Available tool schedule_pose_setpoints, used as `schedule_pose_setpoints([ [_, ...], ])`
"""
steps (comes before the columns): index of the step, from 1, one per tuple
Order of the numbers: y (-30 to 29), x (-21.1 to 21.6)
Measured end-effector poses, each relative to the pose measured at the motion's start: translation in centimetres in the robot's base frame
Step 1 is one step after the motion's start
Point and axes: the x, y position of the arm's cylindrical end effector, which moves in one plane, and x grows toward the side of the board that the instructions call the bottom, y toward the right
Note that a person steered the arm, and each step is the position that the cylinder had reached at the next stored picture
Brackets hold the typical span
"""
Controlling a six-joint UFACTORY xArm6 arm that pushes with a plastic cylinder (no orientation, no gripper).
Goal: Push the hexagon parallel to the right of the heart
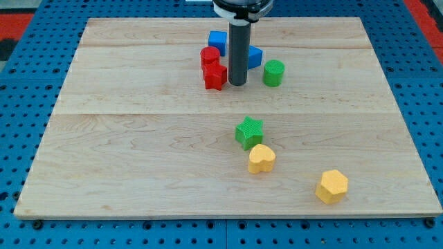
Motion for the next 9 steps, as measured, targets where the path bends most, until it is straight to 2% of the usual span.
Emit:
schedule_pose_setpoints([
  [2,-1.7,-0.4],
  [3,-1.2,1.3],
  [4,1.8,6.1],
  [5,9.4,10.0],
  [6,18.5,18.5],
  [7,29.7,22.8],
  [8,27.8,25.5],
  [9,23.5,25.5],
])
